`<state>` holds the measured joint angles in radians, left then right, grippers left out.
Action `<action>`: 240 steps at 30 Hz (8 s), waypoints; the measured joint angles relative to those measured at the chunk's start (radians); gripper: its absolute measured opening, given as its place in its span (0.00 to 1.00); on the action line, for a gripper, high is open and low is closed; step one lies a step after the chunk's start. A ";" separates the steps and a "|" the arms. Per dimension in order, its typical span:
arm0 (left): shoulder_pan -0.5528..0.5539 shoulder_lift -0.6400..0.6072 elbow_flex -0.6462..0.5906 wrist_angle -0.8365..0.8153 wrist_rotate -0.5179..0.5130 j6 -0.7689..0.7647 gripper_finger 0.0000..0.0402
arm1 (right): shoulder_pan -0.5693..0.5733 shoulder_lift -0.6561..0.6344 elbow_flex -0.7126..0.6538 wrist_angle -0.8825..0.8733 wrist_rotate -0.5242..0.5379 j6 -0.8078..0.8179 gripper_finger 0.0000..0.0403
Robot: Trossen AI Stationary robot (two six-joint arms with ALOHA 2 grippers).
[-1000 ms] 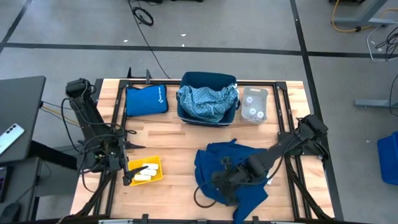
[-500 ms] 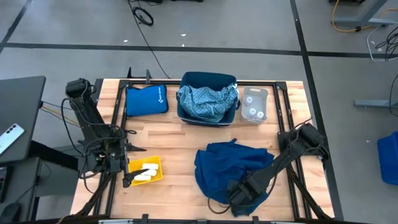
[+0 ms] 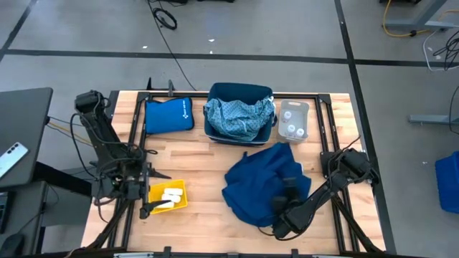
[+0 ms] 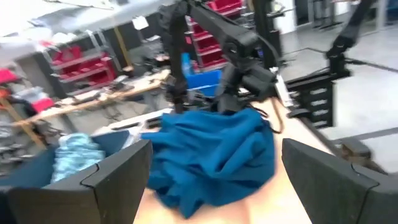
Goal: Pick & Place Medicine items
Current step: Put the blue patient gown into the blue bin
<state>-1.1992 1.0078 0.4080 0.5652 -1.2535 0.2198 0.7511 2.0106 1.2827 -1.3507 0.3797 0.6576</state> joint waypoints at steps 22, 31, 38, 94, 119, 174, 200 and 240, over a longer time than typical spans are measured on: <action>0.174 0.017 0.000 -0.085 0.246 -0.152 0.90 | 0.002 -0.010 0.474 -0.021 0.594 0.014 0.00; 0.173 0.017 0.000 -0.086 0.242 -0.143 0.90 | -0.165 -0.010 0.519 0.517 0.514 -0.256 0.00; 0.173 0.017 0.000 -0.088 0.230 -0.139 0.90 | -0.370 -0.009 0.311 0.869 0.217 -0.356 0.00; 0.172 0.016 0.000 -0.101 0.238 -0.125 0.90 | -0.095 -0.019 0.332 -0.217 -0.404 0.568 0.00; 0.173 0.016 0.001 -0.101 0.260 -0.134 0.90 | -0.194 -0.019 -0.078 0.197 0.187 -0.482 0.00; 0.173 0.054 0.000 -0.107 0.267 -0.114 0.90 | 0.072 0.219 0.535 0.248 -0.255 0.143 0.55; 0.172 0.054 0.000 -0.106 0.289 -0.126 0.90 | 0.035 0.220 0.522 0.283 -0.365 0.027 0.71; 0.171 0.054 0.000 -0.129 0.331 -0.135 0.90 | 0.042 0.238 0.373 0.039 -0.704 0.525 0.88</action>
<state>-1.0279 1.0619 0.4080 0.4357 -0.9225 0.0848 0.7928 2.2482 1.6562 -1.3116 -0.3246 1.1829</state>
